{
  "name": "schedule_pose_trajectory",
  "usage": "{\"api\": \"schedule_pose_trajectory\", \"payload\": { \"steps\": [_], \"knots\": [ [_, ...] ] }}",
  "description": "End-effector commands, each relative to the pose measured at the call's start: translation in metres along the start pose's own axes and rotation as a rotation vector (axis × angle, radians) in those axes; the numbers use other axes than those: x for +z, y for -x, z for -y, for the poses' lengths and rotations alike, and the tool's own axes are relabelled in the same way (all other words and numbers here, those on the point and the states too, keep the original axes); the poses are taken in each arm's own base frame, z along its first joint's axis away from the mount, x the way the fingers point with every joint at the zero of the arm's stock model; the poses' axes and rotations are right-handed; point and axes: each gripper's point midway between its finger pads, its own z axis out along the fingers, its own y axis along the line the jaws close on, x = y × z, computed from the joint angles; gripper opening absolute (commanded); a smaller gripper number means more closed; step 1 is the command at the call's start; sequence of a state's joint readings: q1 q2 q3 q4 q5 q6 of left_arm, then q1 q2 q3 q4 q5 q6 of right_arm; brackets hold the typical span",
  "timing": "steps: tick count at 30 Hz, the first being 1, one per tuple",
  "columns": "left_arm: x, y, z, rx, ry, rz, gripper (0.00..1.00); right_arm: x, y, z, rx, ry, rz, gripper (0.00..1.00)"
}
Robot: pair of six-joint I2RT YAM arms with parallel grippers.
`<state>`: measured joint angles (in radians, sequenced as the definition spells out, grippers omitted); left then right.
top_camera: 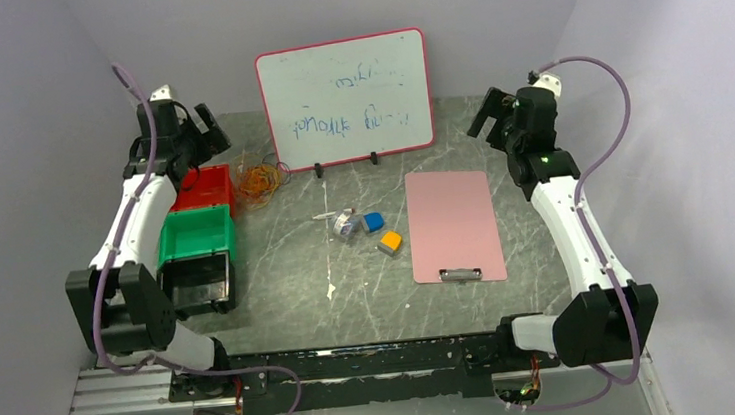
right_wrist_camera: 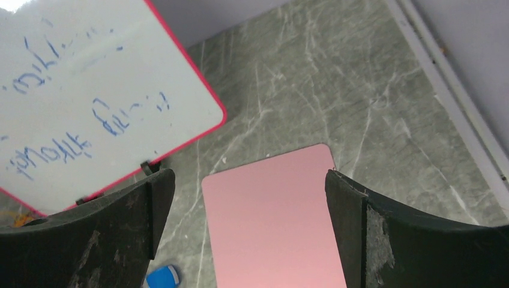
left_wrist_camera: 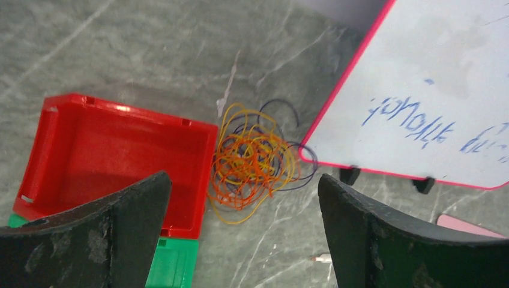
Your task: Untangle the cables
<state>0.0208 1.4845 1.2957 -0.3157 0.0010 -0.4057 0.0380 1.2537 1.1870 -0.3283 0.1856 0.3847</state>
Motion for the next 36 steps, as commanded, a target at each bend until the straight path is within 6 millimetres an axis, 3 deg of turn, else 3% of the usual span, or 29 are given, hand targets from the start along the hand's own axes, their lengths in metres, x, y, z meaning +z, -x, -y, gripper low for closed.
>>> {"api": "schedule_pose_trajectory", "payload": {
  "steps": [1, 8, 13, 18, 26, 32, 36],
  "knots": [
    [0.007, -0.013, -0.006, 0.016, 0.017, -0.09, 0.97, 0.002, -0.026, -0.006, -0.05, 0.077, -0.096, 1.0],
    [-0.01, -0.042, -0.022, 0.106, 0.042, -0.17, 0.95, 0.008, -0.048, -0.011, -0.042, 0.117, -0.164, 1.0],
    [-0.035, -0.075, -0.042, 0.105, 0.106, -0.248, 0.9, 0.012, -0.06, -0.016, -0.025, 0.151, -0.199, 0.98],
    [-0.047, -0.11, -0.045, 0.107, 0.124, -0.332, 0.8, 0.014, -0.066, -0.023, -0.014, 0.191, -0.221, 0.94],
    [-0.048, -0.145, -0.059, 0.14, 0.243, -0.431, 0.69, 0.013, -0.069, -0.022, -0.024, 0.186, -0.226, 0.91],
    [-0.038, -0.156, -0.073, 0.157, 0.312, -0.46, 0.61, 0.013, -0.073, -0.021, -0.028, 0.19, -0.234, 0.87],
    [-0.027, -0.164, -0.068, 0.148, 0.279, -0.483, 0.52, 0.013, -0.076, -0.022, -0.028, 0.199, -0.242, 0.83]
  ]
}}
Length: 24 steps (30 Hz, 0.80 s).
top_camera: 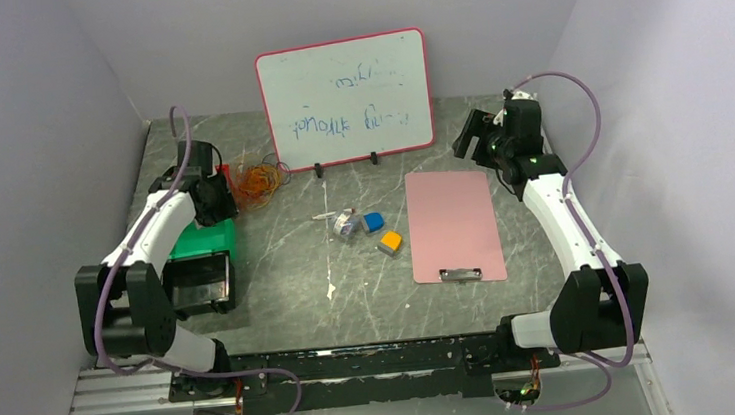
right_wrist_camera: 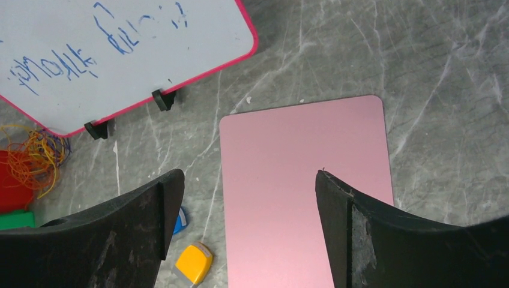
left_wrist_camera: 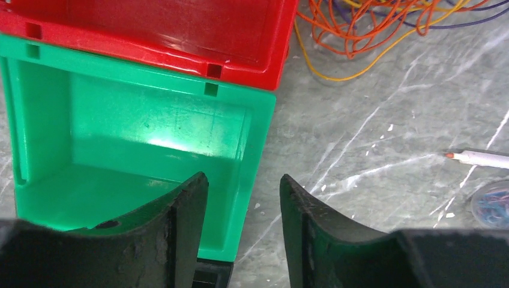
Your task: Untangle the cables
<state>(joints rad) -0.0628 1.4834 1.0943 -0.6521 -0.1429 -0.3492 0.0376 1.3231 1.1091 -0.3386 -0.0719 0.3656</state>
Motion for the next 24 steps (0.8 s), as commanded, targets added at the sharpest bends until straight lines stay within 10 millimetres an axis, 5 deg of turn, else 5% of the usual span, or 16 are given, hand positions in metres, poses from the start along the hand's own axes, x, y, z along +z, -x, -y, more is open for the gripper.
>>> {"api": "schedule_pose_trajectory", "payload": {
  "steps": [1, 11, 18, 24],
  "knots": [
    [0.013, -0.006, 0.003, -0.004, -0.003, -0.025, 0.51, 0.001, -0.003, 0.0, -0.002, 0.018, -0.003, 0.82],
    [0.037, -0.016, 0.001, 0.01, 0.02, -0.072, 0.34, 0.001, -0.006, 0.0, -0.002, 0.022, -0.008, 0.74],
    [0.034, -0.012, -0.004, -0.024, 0.038, -0.045, 0.26, 0.002, -0.007, 0.001, 0.005, 0.018, -0.005, 0.7],
    [0.033, -0.008, -0.005, -0.092, 0.019, -0.044, 0.07, 0.004, -0.008, 0.0, 0.006, 0.024, -0.014, 0.68]
  ]
}}
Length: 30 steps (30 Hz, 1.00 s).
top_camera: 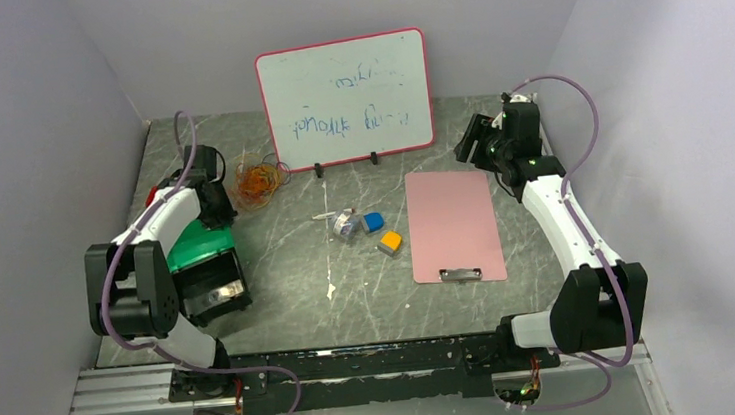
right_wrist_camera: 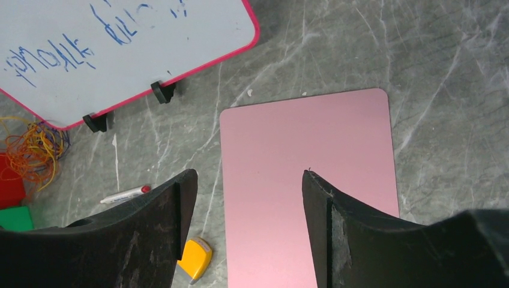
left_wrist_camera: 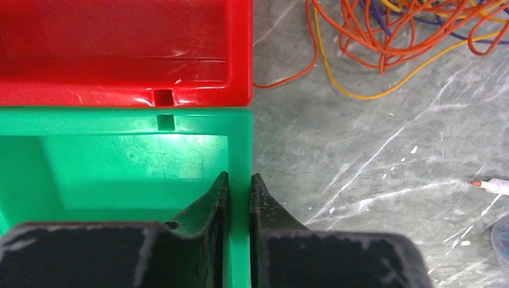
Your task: Untangle the cables
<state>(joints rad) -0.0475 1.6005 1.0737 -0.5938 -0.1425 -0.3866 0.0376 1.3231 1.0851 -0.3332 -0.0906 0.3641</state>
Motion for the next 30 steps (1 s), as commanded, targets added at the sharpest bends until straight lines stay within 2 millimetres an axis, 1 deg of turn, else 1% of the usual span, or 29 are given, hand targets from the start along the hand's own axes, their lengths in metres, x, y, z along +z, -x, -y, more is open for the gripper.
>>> {"api": "schedule_pose_trajectory", "payload": {
  "steps": [1, 4, 7, 14, 18, 21, 23, 26, 30],
  "knots": [
    [-0.004, 0.008, -0.002, -0.06, -0.022, 0.026, 0.07, 0.002, 0.003, -0.001, 0.008, 0.014, 0.011, 0.68],
    [-0.004, 0.012, -0.004, -0.103, -0.027, 0.029, 0.07, 0.002, 0.002, -0.001, 0.01, 0.014, 0.011, 0.67],
    [-0.004, 0.018, -0.006, -0.194, -0.054, 0.033, 0.07, 0.002, 0.001, -0.001, 0.013, 0.011, 0.008, 0.66],
    [-0.001, 0.042, 0.0, -0.487, -0.108, 0.04, 0.07, 0.001, 0.001, 0.001, 0.02, 0.001, 0.009, 0.65],
    [0.001, 0.056, 0.008, -0.604, -0.116, 0.039, 0.07, 0.0, 0.001, 0.002, 0.023, -0.004, 0.01, 0.64],
    [0.002, 0.068, 0.013, -0.64, -0.13, 0.049, 0.08, 0.0, 0.0, 0.003, 0.028, -0.008, 0.01, 0.65],
    [0.004, 0.077, 0.015, -0.637, -0.132, 0.059, 0.1, 0.0, 0.0, 0.003, 0.031, -0.008, 0.008, 0.65],
    [0.011, 0.083, 0.015, -0.616, -0.128, 0.054, 0.16, 0.0, -0.001, 0.003, 0.03, -0.008, 0.006, 0.65],
    [0.023, 0.084, 0.013, -0.59, -0.123, 0.035, 0.25, 0.0, -0.001, 0.003, 0.025, -0.01, 0.004, 0.65]
  ]
}}
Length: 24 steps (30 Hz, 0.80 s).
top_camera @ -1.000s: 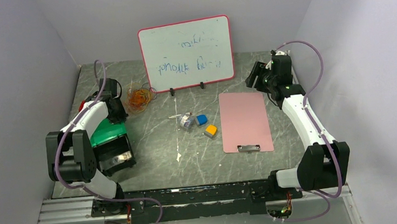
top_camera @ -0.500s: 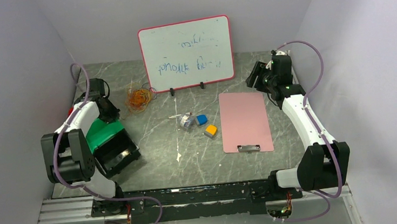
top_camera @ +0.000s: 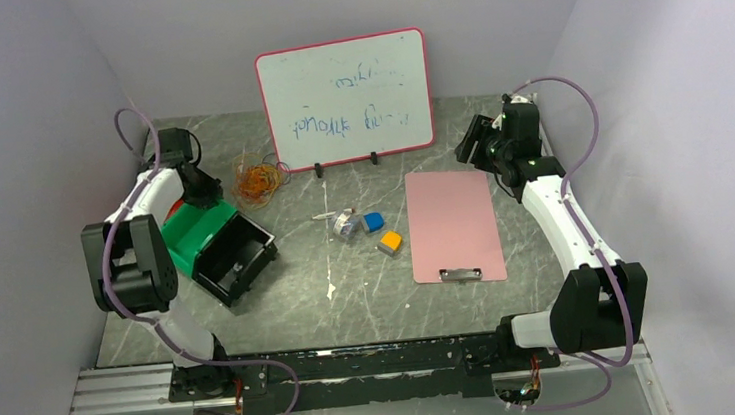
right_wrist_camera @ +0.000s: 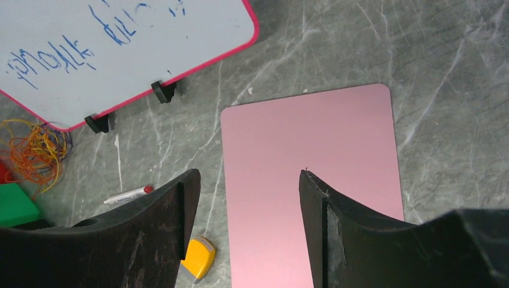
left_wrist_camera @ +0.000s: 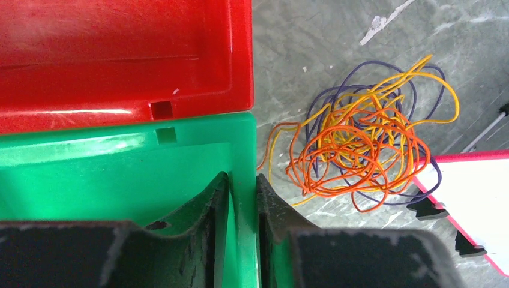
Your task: Untangle the cables
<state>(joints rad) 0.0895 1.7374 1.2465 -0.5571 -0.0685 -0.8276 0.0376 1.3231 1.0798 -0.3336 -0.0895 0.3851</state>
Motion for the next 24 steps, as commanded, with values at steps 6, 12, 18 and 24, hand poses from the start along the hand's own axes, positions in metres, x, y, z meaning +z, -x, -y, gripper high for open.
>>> {"api": "schedule_pose_trajectory", "payload": {
  "steps": [6, 12, 18, 24],
  "knots": [
    [0.011, 0.011, 0.02, 0.013, -0.097, -0.036, 0.46, 0.0, 0.002, 0.001, 0.004, -0.001, 0.009, 0.65],
    [-0.007, 0.029, 0.034, 0.098, -0.163, 0.022, 0.68, 0.0, 0.003, -0.002, 0.008, 0.014, 0.008, 0.65],
    [-0.043, 0.036, 0.047, 0.369, -0.303, 0.099, 0.69, -0.001, 0.003, -0.002, 0.0, 0.018, 0.01, 0.66],
    [-0.068, 0.024, 0.014, 0.625, -0.284, 0.19, 0.69, 0.001, -0.001, -0.003, 0.0, 0.03, 0.004, 0.68]
  ]
}}
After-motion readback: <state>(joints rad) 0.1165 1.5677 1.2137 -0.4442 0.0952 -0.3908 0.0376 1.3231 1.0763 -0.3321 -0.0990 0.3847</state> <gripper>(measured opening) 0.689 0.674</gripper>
